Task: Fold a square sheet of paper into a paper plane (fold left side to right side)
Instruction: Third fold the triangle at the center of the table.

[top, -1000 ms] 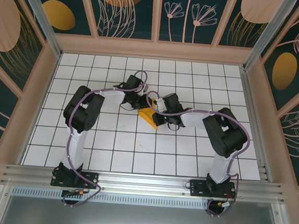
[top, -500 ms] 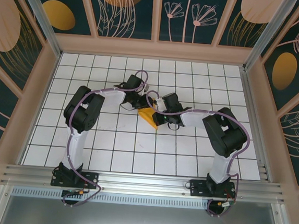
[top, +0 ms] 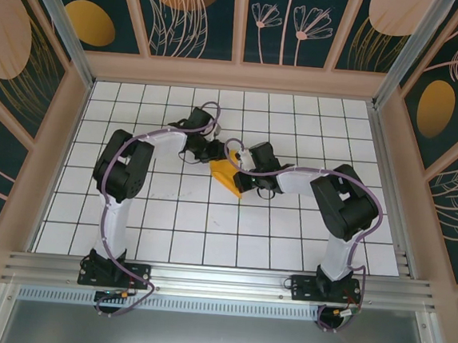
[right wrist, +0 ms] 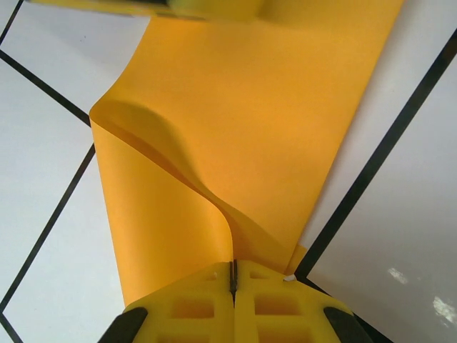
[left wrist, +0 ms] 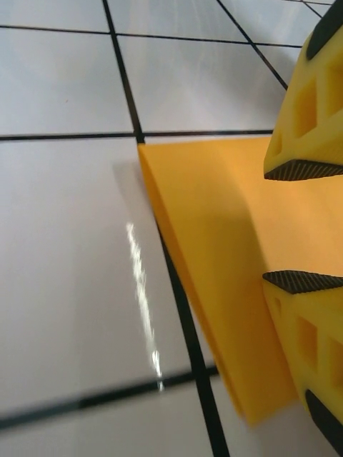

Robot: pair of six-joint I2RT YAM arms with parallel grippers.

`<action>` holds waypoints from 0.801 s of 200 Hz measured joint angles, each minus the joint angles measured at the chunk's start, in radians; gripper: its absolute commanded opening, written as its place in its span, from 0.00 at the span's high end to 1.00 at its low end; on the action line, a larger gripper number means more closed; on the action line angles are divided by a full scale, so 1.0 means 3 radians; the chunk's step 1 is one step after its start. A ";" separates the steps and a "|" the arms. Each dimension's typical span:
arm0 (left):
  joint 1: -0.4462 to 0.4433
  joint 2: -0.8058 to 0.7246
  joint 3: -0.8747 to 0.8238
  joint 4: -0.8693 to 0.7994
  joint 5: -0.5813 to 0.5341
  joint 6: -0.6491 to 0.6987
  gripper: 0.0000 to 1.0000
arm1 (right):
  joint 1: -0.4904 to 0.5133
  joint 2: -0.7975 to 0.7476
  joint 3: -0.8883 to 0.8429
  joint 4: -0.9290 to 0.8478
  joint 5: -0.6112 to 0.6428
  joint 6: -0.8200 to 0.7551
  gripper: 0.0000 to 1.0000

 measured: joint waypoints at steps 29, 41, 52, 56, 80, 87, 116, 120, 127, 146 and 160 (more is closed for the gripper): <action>0.0069 -0.0289 -0.0198 0.0006 -0.0045 0.0022 0.68 | 0.0000 0.0001 0.0000 0.0000 0.0000 0.0000 1.00; 0.0070 -0.0486 -0.0371 0.0047 -0.0005 0.0018 0.69 | 0.0000 0.0005 0.0000 0.0001 -0.0001 -0.0001 1.00; 0.0060 -0.0674 -0.0543 0.0104 0.0065 -0.0011 0.70 | 0.0000 0.0006 0.0006 -0.0001 -0.0009 -0.0001 1.00; 0.0057 -0.0735 -0.0604 0.0134 0.0090 -0.0015 0.70 | 0.0000 0.0008 0.0009 -0.0003 -0.0009 -0.0001 1.00; -0.0018 -0.0945 -0.0863 0.0296 0.0251 -0.0085 0.70 | 0.0000 0.0019 0.0019 -0.0004 -0.0013 -0.0001 1.00; -0.0061 -0.0954 -0.0910 0.0341 0.0287 -0.0100 0.70 | 0.0000 0.0020 0.0020 -0.0004 -0.0013 -0.0001 1.00; -0.0251 -0.0922 -0.1036 0.0456 0.0378 -0.0170 0.71 | 0.0000 0.0024 0.0031 -0.0018 -0.0014 -0.0001 1.00; -0.0270 -0.0905 -0.1040 0.0477 0.0384 -0.0174 0.71 | 0.0000 0.0025 0.0034 -0.0023 -0.0014 -0.0003 1.00; -0.0295 -0.0868 -0.1043 0.0505 0.0388 -0.0187 0.71 | 0.0000 0.0025 0.0037 -0.0025 -0.0014 -0.0003 1.00; -0.0298 -0.0773 -0.1045 0.0566 0.0393 -0.0220 0.71 | 0.0000 0.0027 0.0037 -0.0025 -0.0014 -0.0003 1.00; -0.0294 -0.0712 -0.1045 0.0591 0.0390 -0.0233 0.72 | 0.0000 0.0027 0.0037 -0.0027 -0.0014 -0.0005 1.00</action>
